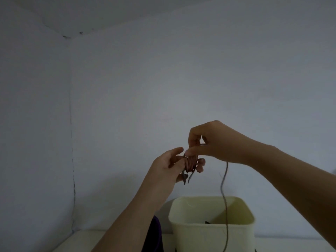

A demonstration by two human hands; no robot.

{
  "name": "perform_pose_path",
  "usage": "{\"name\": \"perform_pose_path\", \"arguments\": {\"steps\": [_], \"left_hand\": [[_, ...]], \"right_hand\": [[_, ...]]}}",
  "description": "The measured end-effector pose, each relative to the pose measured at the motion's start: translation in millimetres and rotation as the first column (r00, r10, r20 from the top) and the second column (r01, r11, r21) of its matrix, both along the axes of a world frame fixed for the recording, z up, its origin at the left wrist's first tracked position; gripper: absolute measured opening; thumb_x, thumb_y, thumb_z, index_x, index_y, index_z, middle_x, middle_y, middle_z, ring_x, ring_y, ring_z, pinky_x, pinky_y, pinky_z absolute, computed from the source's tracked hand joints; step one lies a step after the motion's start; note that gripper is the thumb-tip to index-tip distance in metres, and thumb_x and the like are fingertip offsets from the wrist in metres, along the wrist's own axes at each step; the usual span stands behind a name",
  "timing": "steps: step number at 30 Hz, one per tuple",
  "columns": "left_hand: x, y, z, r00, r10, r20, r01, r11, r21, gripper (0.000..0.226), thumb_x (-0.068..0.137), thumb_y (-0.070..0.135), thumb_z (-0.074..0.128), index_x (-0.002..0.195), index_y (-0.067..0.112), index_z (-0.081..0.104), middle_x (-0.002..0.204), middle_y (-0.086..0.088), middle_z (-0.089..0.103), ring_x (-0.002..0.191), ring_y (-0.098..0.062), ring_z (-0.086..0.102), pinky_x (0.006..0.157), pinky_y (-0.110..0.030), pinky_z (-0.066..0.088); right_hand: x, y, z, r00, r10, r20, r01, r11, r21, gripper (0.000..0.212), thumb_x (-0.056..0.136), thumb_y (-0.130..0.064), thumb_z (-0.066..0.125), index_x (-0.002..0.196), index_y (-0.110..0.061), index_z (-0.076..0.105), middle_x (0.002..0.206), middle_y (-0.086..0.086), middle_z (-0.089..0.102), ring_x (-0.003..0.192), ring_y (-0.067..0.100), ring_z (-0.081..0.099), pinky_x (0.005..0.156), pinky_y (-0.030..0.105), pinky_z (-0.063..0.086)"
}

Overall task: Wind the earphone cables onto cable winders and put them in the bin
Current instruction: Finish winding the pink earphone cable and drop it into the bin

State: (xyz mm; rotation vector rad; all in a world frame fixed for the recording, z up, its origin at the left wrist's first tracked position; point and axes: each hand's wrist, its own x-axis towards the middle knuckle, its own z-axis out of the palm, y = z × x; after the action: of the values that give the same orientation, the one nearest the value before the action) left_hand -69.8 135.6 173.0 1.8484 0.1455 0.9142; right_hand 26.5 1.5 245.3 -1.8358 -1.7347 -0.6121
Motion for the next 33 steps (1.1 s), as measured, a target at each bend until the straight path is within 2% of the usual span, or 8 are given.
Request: {"name": "perform_pose_path", "arguments": {"steps": [4, 11, 16, 19, 22, 25, 27, 33], "left_hand": [[-3.8, -3.2, -6.6, 0.997, -0.08, -0.007, 0.079, 0.996, -0.028, 0.029, 0.099, 0.005, 0.047, 0.126, 0.005, 0.059, 0.106, -0.011, 0.073, 0.102, -0.026, 0.069, 0.096, -0.04, 0.052], [-11.1, -8.6, -9.2, 0.999, -0.017, 0.048, 0.017, 1.0, 0.009, 0.029, 0.09, -0.007, 0.056, 0.086, 0.02, 0.068, 0.075, 0.006, 0.075, 0.072, -0.007, 0.072, 0.064, -0.014, 0.053], [-14.7, -6.9, -15.1, 0.999, 0.023, 0.031, -0.026, 0.995, 0.101, 0.027, 0.086, -0.002, 0.065, 0.088, 0.024, 0.068, 0.079, 0.013, 0.075, 0.08, -0.005, 0.071, 0.076, -0.019, 0.054], [-18.7, -9.6, -16.7, 0.999, -0.014, 0.031, 0.009, 0.99, 0.139, 0.025, 0.085, -0.002, 0.066, 0.091, 0.022, 0.069, 0.085, 0.009, 0.076, 0.084, -0.011, 0.071, 0.081, -0.023, 0.055], [-22.7, -10.2, -15.5, 0.997, -0.04, 0.073, 0.032, 0.993, 0.116, 0.028, 0.083, -0.007, 0.065, 0.09, 0.02, 0.069, 0.087, 0.003, 0.076, 0.086, -0.015, 0.072, 0.084, -0.029, 0.056], [-25.0, -10.1, -13.4, 0.992, -0.074, 0.107, 0.065, 0.995, 0.08, 0.027, 0.082, -0.01, 0.064, 0.092, 0.015, 0.07, 0.089, -0.004, 0.076, 0.088, -0.023, 0.073, 0.085, -0.034, 0.056], [-26.0, -11.7, -13.4, 0.99, -0.086, 0.115, 0.079, 0.995, 0.065, 0.028, 0.082, -0.011, 0.063, 0.091, 0.015, 0.069, 0.086, -0.001, 0.077, 0.085, -0.018, 0.073, 0.08, -0.027, 0.057], [-28.5, -16.2, -11.6, 0.986, -0.096, 0.139, 0.094, 0.995, 0.024, 0.028, 0.082, -0.012, 0.062, 0.091, 0.014, 0.068, 0.082, 0.003, 0.076, 0.078, -0.011, 0.072, 0.071, -0.02, 0.056]], "right_hand": [[7.0, -5.9, -4.5, 0.993, 0.036, -0.113, -0.034, 0.999, 0.013, 0.01, 0.084, -0.026, 0.07, 0.075, -0.025, 0.065, 0.057, -0.029, 0.057, 0.055, -0.008, 0.052, 0.052, 0.008, 0.038], [20.6, -14.6, -6.0, 0.908, 0.108, -0.405, -0.142, 0.988, -0.055, 0.007, 0.083, -0.019, 0.07, 0.082, -0.012, 0.07, 0.075, 0.002, 0.073, 0.07, 0.007, 0.069, 0.064, 0.014, 0.052], [22.8, -19.6, -6.9, 0.773, 0.132, -0.62, -0.247, 0.964, -0.102, 0.007, 0.087, -0.01, 0.063, 0.085, -0.005, 0.067, 0.07, 0.003, 0.068, 0.063, 0.015, 0.068, 0.06, 0.02, 0.054], [24.9, -21.8, -4.8, 0.711, 0.155, -0.686, -0.273, 0.96, -0.067, 0.006, 0.088, -0.009, 0.062, 0.085, -0.007, 0.066, 0.07, 0.001, 0.065, 0.05, 0.009, 0.055, 0.052, 0.017, 0.047], [26.3, -22.1, -6.2, 0.588, 0.245, -0.771, -0.362, 0.932, 0.02, 0.009, 0.081, -0.011, 0.063, 0.087, -0.006, 0.066, 0.068, 0.002, 0.062, 0.043, 0.007, 0.041, 0.044, 0.015, 0.038], [27.4, -19.6, -10.8, 0.493, 0.363, -0.791, -0.437, 0.889, 0.136, 0.014, 0.075, -0.014, 0.061, 0.086, -0.006, 0.065, 0.066, 0.003, 0.06, 0.043, 0.007, 0.03, 0.042, 0.014, 0.028], [30.6, -17.3, -14.1, 0.467, 0.415, -0.781, -0.464, 0.867, 0.183, 0.014, 0.076, -0.014, 0.06, 0.087, -0.008, 0.066, 0.067, 0.003, 0.06, 0.045, 0.007, 0.028, 0.043, 0.015, 0.025], [33.1, -8.9, -25.3, 0.42, 0.485, -0.767, -0.453, 0.844, 0.286, 0.015, 0.077, -0.014, 0.059, 0.089, -0.007, 0.063, 0.066, 0.001, 0.06, 0.043, 0.006, 0.03, 0.043, 0.015, 0.028]]}}
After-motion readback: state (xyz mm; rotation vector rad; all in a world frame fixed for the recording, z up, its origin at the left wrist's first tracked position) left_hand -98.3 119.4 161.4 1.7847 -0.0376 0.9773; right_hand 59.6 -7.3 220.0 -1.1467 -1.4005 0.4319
